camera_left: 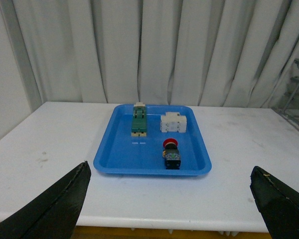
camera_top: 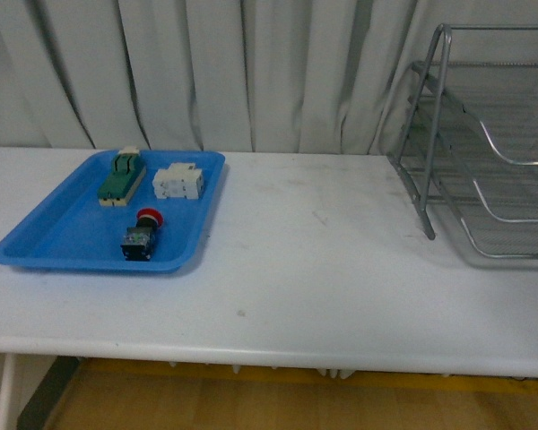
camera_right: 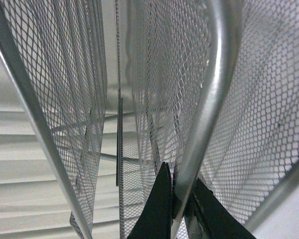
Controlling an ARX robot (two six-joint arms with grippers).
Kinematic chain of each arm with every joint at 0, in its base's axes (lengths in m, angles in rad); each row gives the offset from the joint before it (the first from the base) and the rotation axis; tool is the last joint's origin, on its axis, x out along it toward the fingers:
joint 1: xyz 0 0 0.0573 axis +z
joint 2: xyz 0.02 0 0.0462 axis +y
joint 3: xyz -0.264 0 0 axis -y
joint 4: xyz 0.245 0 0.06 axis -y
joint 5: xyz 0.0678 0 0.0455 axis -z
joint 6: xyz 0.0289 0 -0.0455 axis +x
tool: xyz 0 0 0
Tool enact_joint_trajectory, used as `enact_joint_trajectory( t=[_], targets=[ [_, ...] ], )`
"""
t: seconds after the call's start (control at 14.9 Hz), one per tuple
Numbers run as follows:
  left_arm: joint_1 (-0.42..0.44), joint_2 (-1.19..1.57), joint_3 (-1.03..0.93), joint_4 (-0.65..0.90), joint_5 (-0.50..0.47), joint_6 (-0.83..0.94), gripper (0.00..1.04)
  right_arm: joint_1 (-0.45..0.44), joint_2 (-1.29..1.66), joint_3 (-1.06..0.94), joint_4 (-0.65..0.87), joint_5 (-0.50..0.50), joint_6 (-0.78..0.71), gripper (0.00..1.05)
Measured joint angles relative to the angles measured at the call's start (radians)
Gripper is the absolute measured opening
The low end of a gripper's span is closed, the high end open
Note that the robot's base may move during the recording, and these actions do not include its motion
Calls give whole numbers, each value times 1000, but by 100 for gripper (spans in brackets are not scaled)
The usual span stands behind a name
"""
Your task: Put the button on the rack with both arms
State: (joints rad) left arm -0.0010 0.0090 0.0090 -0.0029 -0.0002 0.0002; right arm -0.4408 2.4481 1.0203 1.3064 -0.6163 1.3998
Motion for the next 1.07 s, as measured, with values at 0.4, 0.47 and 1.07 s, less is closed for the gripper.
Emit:
enact_joint_trajectory(
  t=[0.4, 0.47, 1.07],
  targets=[
    [0, 0, 0, 0, 0, 0, 98, -97, -79, -162, -3, -186, -59, 4],
    [0, 0, 0, 0, 0, 0, 98, -109, -91, -192, -4, -207, -66, 4],
    [0, 0, 0, 0, 0, 0, 98, -135, -133, -346, -12, -308, -113, 48]
  ],
)
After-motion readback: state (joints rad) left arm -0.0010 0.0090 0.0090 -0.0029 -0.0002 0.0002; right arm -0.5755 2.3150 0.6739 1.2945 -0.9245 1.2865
